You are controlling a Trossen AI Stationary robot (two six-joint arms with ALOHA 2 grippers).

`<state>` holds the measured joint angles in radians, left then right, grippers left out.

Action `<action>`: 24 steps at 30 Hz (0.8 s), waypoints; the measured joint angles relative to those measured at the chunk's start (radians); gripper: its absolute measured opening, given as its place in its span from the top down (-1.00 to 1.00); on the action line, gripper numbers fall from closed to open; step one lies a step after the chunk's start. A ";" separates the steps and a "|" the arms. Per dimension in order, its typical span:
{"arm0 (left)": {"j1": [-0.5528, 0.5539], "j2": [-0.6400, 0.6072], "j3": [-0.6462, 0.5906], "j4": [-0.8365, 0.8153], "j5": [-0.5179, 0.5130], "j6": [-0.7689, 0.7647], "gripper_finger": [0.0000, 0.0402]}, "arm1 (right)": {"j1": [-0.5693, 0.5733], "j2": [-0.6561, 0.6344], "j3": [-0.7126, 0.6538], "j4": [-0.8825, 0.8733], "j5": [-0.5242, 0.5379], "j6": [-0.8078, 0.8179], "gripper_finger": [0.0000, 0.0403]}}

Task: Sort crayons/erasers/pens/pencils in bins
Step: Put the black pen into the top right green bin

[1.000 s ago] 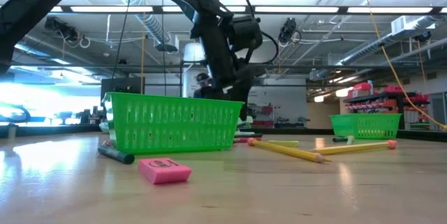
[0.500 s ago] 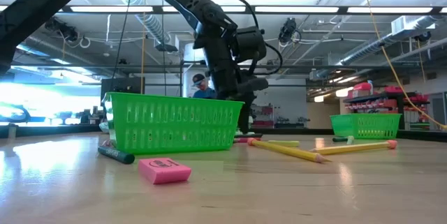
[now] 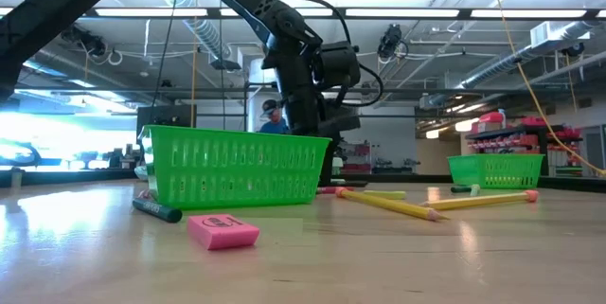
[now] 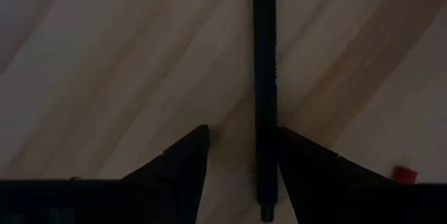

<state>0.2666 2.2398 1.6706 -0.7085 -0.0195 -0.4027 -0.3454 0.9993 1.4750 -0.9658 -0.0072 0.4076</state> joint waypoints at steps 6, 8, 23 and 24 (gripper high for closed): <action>-0.002 0.002 0.000 -0.005 0.000 0.007 0.18 | 0.000 0.000 0.000 -0.044 0.000 0.000 0.39; -0.002 0.002 0.000 -0.006 -0.004 0.007 0.20 | 0.000 0.000 0.000 -0.043 0.000 0.000 0.39; 0.001 0.003 -0.002 -0.018 -0.010 0.030 0.76 | 0.000 0.000 0.000 -0.042 0.000 0.000 0.39; 0.001 0.003 -0.002 -0.019 -0.007 0.030 0.79 | 0.000 0.000 0.000 -0.042 0.000 0.000 0.39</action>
<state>0.2679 2.2433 1.6684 -0.7272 -0.0264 -0.3729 -0.3454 0.9997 1.4750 -1.0077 -0.0071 0.4072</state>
